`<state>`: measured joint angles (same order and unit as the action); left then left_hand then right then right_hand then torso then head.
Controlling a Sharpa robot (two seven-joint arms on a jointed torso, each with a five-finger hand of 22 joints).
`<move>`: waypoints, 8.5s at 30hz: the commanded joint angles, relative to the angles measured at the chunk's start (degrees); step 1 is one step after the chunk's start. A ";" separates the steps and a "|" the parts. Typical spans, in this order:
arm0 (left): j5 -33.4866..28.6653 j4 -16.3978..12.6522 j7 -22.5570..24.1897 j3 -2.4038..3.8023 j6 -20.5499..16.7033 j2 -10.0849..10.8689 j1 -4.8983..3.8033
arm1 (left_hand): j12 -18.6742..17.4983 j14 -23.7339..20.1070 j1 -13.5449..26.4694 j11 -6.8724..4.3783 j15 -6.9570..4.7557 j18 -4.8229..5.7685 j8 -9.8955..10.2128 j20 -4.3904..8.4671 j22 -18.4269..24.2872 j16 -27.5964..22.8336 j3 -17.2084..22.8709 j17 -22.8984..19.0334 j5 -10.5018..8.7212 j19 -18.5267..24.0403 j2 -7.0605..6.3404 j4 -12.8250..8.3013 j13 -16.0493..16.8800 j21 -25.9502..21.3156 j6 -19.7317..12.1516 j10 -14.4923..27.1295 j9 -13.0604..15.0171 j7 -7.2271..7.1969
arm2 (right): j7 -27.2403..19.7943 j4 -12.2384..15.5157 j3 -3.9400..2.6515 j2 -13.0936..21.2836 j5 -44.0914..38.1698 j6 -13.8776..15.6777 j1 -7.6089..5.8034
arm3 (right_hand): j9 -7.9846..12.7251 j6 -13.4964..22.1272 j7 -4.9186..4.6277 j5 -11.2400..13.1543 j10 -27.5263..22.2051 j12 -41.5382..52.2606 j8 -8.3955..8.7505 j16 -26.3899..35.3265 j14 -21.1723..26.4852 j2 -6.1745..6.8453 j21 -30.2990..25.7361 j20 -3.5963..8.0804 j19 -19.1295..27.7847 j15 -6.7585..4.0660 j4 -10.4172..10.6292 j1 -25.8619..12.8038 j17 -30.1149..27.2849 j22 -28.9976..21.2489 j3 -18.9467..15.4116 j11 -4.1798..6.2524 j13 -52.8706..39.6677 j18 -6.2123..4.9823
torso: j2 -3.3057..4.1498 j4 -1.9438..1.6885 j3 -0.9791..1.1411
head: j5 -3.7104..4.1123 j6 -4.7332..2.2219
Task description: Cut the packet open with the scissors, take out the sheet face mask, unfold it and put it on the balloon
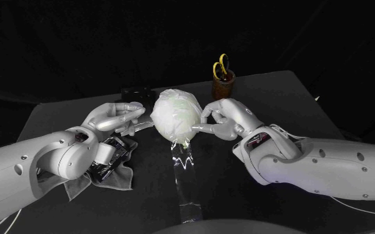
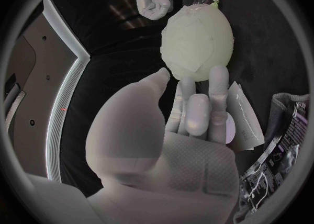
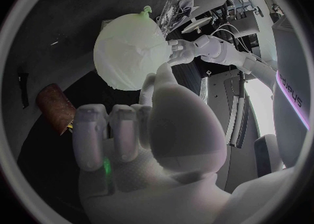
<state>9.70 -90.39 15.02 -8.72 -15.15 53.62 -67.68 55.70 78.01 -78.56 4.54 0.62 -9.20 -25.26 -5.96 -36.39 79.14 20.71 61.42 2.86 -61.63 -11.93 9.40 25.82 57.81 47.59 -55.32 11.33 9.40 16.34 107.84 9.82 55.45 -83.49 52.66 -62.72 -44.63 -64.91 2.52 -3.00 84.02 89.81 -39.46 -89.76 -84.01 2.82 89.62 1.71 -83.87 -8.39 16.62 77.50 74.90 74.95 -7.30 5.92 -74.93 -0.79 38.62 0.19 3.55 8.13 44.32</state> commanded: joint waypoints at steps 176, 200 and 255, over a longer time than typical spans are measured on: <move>-0.11 -0.60 0.50 0.05 0.35 0.63 -0.04 | -0.39 0.48 -0.84 -0.05 -0.13 -1.10 -0.44 0.18 0.07 0.37 -0.56 0.07 -0.11 -0.69 0.06 0.36 -0.36 0.15 0.02 -0.62 -0.08 -0.07 | 1.82 -8.43 0.30 -8.24 -14.95 4.73 4.81 | 16.36 -0.55 -5.51 0.24 5.98 0.19 22.88 -0.24 -5.99 1.32 -1.93 -3.83 -4.85 4.14 -5.49 10.20 15.10 14.29 27.89 -4.63 -15.07 0.21 | 0.00 -0.04 -0.01 | 0.97 1.63; -0.11 -0.47 0.49 0.05 0.24 0.49 -0.04 | -0.42 0.52 -1.03 -0.06 -0.15 -1.08 -0.45 0.21 0.02 0.38 -0.60 0.09 -0.11 -0.80 0.12 0.41 -0.44 0.17 0.00 -0.67 -0.09 -0.08 | 1.38 -7.03 0.37 -6.73 -15.30 -23.61 5.13 | 8.60 1.07 -4.94 0.20 5.98 0.19 19.42 -0.24 -5.99 3.11 -1.63 -3.78 -4.97 3.91 -9.32 3.37 15.10 14.37 34.95 -4.29 -15.07 0.29 | -0.12 0.04 -0.07 | 0.92 2.18; 1.29 1.81 -0.37 0.03 -4.11 -1.47 0.14 | -16.26 -12.57 -3.32 1.94 1.66 -1.35 -1.57 -1.43 7.12 -13.88 -4.71 -23.49 -0.12 1.78 -0.32 4.90 -11.25 -9.00 -1.63 5.46 -0.42 1.13 | -30.45 -10.67 0.33 2.39 49.78 -9.78 -0.63 | 11.15 9.49 -9.50 0.20 4.48 -5.30 28.96 0.51 -5.59 4.54 -12.21 -6.41 0.98 6.93 -7.41 -3.16 13.93 10.82 32.92 -8.16 -12.85 -2.11 | -0.15 0.07 -0.02 | -2.00 -3.85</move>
<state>9.88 -88.64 15.34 -8.74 -17.67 52.39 -67.51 39.61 65.60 -81.45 6.35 2.17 -9.64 -26.54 -7.19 -29.32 65.56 16.23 37.92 2.86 -59.59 -12.21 14.29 14.63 49.12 45.93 -49.76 10.95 10.25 -12.43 97.61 10.18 58.17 -39.71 47.66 -63.20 -33.56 -55.45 -6.95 -2.87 83.92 83.64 -10.61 -88.75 -83.92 7.67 76.89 -4.72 -82.39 -1.94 8.87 74.47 74.95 74.94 25.51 -1.96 -74.95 -3.51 38.47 0.23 3.55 5.97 40.56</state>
